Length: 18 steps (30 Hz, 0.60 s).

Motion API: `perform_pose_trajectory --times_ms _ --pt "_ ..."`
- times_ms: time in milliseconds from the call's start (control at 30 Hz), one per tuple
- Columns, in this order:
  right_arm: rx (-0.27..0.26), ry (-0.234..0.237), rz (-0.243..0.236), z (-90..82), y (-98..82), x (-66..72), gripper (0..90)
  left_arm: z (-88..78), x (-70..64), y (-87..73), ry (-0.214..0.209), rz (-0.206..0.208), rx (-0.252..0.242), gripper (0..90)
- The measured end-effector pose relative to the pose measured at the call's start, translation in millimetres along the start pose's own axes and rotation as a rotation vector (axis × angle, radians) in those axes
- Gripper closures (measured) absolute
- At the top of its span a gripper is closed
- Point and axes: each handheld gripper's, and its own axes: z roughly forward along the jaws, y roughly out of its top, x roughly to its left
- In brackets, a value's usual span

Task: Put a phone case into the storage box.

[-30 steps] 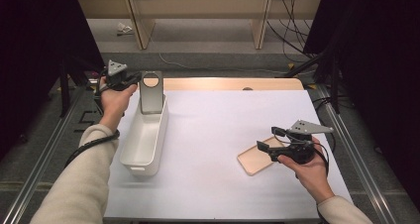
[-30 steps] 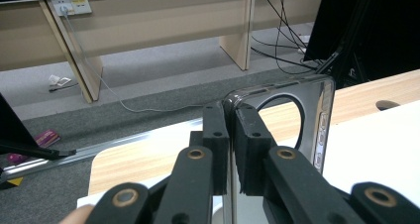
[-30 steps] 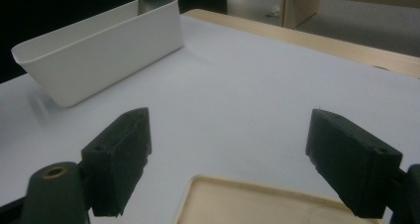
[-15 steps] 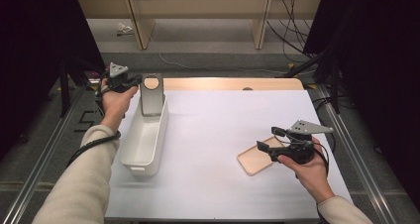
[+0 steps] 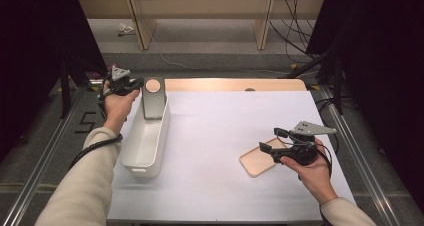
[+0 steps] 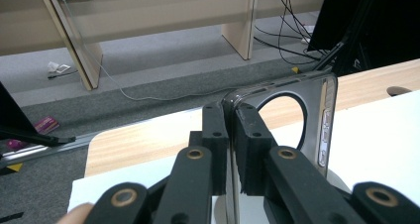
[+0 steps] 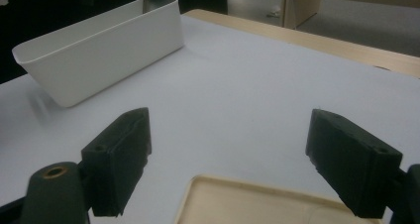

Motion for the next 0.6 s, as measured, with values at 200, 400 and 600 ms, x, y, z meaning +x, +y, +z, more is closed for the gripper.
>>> perform_pose_trajectory --times_ms 200,400,600 --pt "0.001 0.000 -0.001 0.2 0.1 0.0 18.6 1.5 0.8 -1.9 0.003 -0.002 0.007 83.5" --pt "0.001 0.001 -0.002 0.2 0.1 0.2 18.6 3.2 1.6 -4.2 0.009 0.007 0.018 83.1" --pt "0.002 0.002 -0.003 0.4 0.0 0.1 18.6 4.7 2.4 -6.4 0.011 0.018 0.025 82.3"
